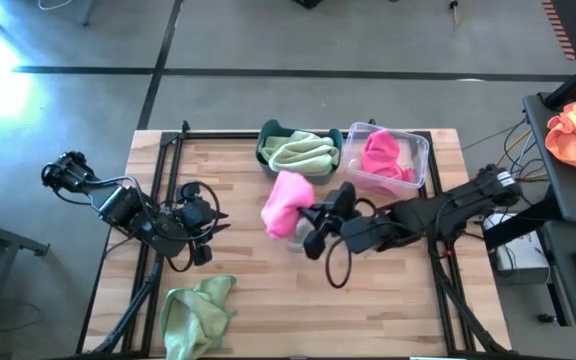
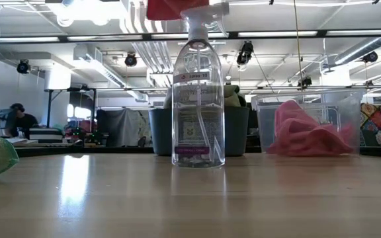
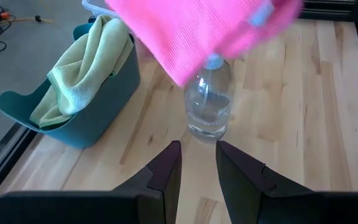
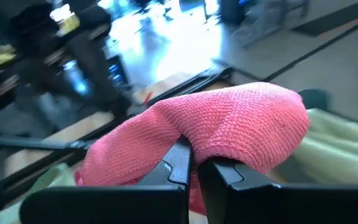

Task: Sort microfiber towel by color & place in baskets
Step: Put the pink microfiber cloth into the transparent bin

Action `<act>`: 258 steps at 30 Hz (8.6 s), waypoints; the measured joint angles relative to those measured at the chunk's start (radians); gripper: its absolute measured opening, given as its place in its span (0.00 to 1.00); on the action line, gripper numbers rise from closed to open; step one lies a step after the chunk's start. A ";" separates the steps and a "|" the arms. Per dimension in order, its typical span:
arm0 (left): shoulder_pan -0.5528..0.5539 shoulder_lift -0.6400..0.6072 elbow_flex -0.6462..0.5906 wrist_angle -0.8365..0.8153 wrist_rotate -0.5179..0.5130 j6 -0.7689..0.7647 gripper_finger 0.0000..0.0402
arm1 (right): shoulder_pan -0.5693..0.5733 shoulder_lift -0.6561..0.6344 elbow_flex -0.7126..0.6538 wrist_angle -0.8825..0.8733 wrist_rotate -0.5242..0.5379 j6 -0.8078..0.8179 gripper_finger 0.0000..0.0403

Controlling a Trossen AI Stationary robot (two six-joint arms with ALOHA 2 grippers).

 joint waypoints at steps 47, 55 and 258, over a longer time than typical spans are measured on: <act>0.000 -0.151 0.000 -0.021 -0.226 0.008 0.21 | -0.376 -0.161 0.000 -1.131 0.147 0.480 0.03; 0.000 -0.145 0.000 0.061 -0.340 0.011 0.21 | -0.458 -0.207 0.000 -1.130 0.040 0.272 0.03; -0.287 -0.056 -0.699 0.682 0.805 -0.210 0.21 | 0.025 0.003 0.000 0.089 -0.438 0.121 0.16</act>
